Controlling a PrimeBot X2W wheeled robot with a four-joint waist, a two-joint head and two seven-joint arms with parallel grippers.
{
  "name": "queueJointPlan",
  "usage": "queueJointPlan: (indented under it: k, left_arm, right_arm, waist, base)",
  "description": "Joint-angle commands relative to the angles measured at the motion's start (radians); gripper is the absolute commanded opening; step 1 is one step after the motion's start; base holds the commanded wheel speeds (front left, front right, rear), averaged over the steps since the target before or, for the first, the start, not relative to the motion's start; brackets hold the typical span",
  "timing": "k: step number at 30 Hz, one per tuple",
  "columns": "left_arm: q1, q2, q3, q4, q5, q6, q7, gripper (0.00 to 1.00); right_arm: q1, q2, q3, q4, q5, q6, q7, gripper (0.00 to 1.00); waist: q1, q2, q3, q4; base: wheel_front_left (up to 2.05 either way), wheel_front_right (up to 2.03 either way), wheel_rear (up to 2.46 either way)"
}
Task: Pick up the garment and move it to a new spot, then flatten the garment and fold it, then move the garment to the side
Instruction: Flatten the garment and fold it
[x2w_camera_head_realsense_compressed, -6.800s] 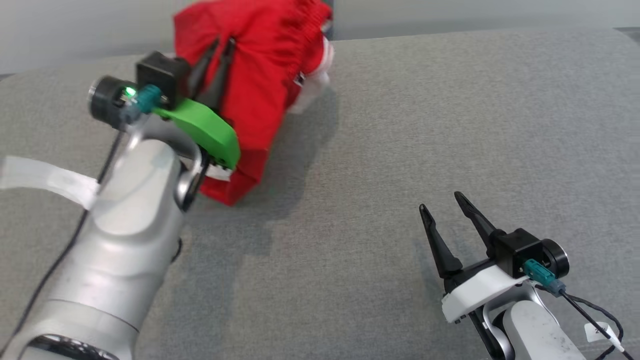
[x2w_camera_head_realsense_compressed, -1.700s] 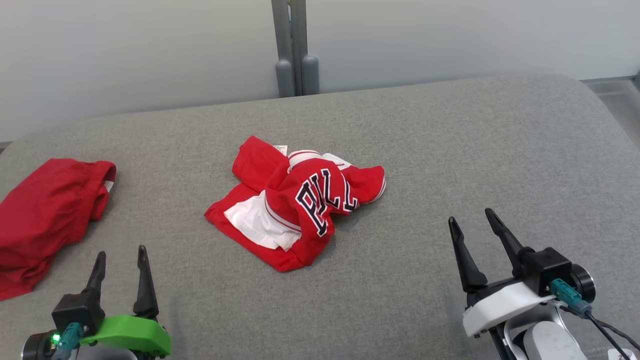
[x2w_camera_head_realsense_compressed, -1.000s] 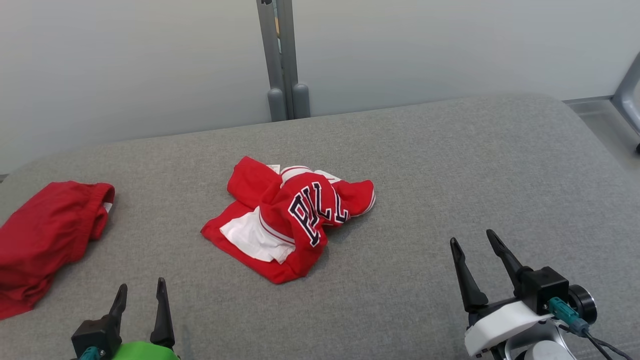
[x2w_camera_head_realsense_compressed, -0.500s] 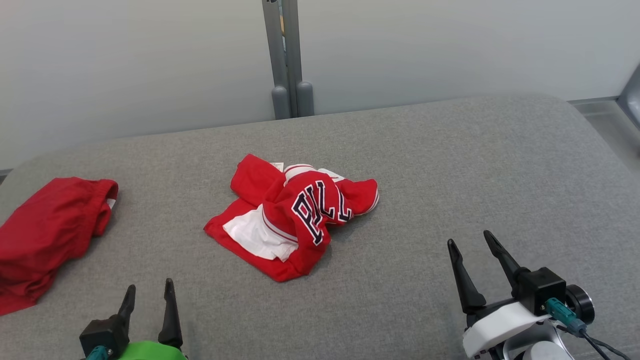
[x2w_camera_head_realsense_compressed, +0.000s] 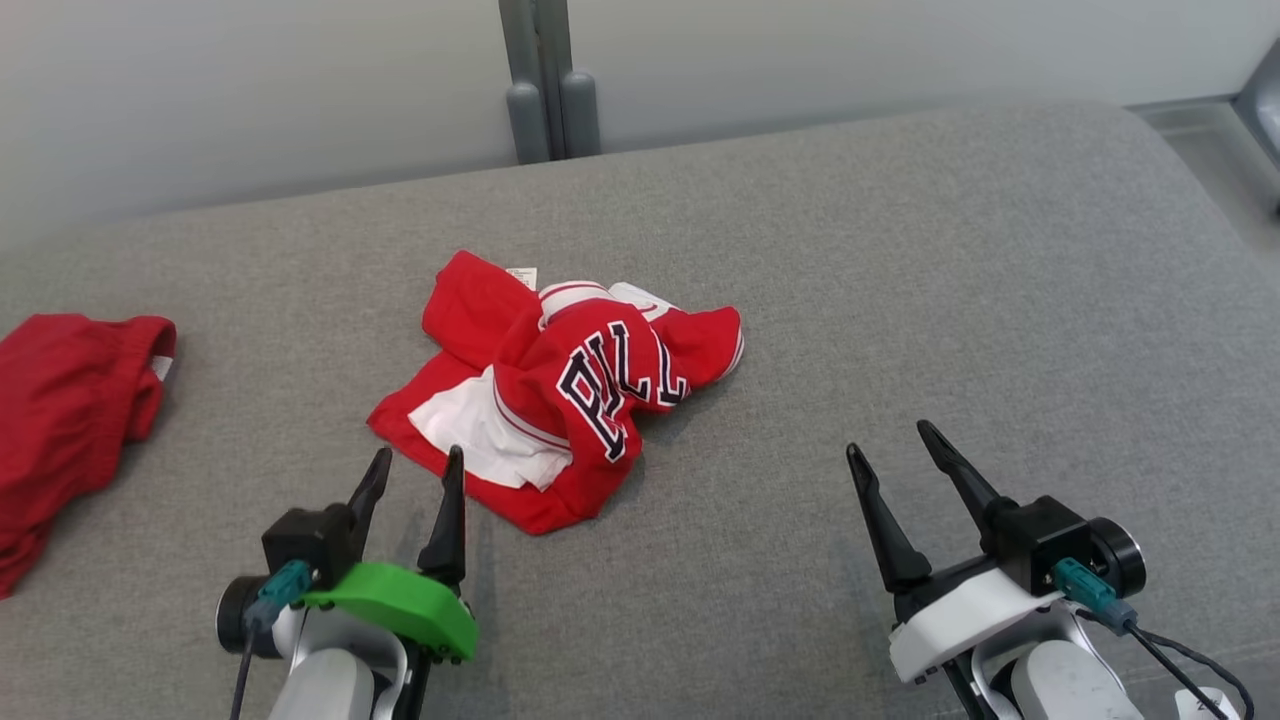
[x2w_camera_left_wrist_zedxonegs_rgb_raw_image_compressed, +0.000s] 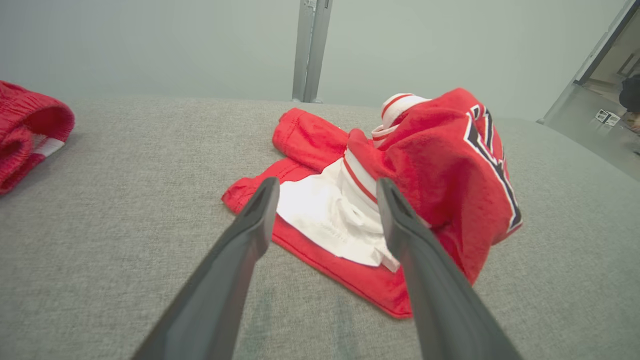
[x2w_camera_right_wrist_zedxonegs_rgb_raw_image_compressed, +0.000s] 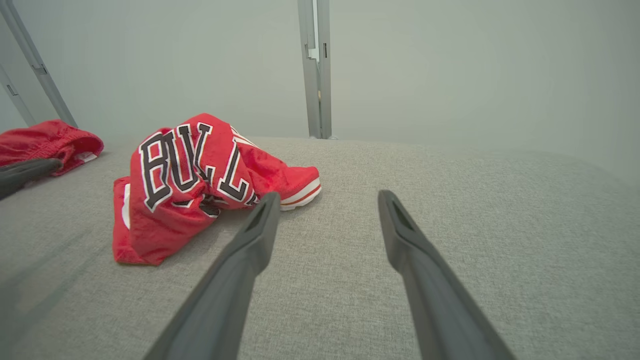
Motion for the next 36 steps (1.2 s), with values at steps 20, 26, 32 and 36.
queueJointPlan:
  k: [20,26,32,36]
  left_arm:
    - [-0.237,0.004,0.171,0.225,0.096,0.034,-0.001,1.0]
    - [-0.23,0.004,0.199,0.237,0.087,0.029,-0.001,1.0]
    - [-0.224,0.004,0.19,0.225,0.086,0.019,-0.001,0.0]
    - [-0.214,0.004,0.18,0.214,0.089,0.014,-0.001,0.0]
  right_arm:
    - [-0.097,-0.01,-0.027,-0.036,0.015,-0.001,-0.003,1.0]
    - [-0.104,-0.003,-0.049,-0.036,0.015,-0.001,-0.003,1.0]
    - [-0.109,0.001,-0.038,-0.036,0.011,-0.001,-0.003,1.0]
    - [-0.107,0.002,-0.03,-0.034,0.011,-0.001,-0.003,1.0]
  waist:
    - [0.0,0.0,0.212,-0.134]
    - [0.0,0.0,0.212,-0.126]
    - [0.0,0.0,0.206,-0.114]
    - [0.0,0.0,0.2,-0.11]
  base:
    - [0.0,0.0,0.0]
    - [0.0,0.0,0.0]
    - [0.0,0.0,0.0]
    - [0.0,0.0,0.0]
